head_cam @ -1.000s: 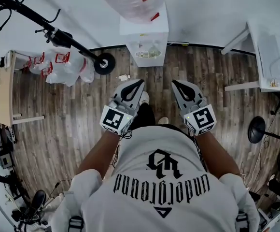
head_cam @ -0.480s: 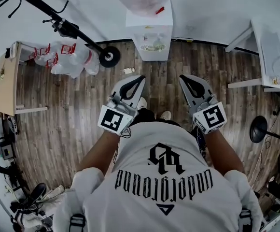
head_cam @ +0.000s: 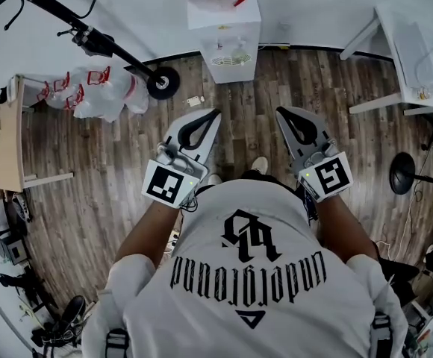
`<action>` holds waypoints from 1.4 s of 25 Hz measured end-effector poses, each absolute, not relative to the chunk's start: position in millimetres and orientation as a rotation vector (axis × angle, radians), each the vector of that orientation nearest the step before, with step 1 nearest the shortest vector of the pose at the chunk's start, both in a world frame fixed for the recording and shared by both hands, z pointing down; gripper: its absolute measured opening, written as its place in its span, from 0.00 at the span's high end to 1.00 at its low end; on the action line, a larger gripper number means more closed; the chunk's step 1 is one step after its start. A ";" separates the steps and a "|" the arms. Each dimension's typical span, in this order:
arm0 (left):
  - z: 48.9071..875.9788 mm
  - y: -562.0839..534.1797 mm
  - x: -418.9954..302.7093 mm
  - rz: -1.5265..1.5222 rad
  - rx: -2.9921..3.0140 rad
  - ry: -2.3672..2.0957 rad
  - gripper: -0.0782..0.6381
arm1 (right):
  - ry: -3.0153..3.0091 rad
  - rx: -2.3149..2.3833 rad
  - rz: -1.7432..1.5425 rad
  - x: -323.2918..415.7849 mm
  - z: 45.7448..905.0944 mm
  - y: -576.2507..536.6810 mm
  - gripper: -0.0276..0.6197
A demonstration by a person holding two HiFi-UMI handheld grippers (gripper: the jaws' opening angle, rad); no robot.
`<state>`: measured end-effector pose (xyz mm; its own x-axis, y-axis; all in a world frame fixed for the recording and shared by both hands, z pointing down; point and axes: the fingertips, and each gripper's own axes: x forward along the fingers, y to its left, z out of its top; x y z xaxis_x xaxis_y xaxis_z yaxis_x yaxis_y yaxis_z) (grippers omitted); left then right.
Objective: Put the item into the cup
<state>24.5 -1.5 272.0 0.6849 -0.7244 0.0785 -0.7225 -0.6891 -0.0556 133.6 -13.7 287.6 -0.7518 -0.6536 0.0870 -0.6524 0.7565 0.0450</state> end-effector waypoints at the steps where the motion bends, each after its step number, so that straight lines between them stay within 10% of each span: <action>1: 270.7 6.0 19.7 -0.143 -2.872 1.218 0.88 | -2.848 1.069 -0.017 128.4 286.5 -5.6 0.95; 35: 259.9 158.3 -146.5 -0.071 -2.925 1.121 0.88 | -2.808 1.241 -0.119 -20.8 261.5 166.2 0.95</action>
<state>-146.5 158.3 259.9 0.7430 -0.6681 0.0393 -0.6678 -0.7440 -0.0235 -20.8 166.2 261.5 -0.6714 -0.7404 0.0320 -0.7350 0.6708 0.0989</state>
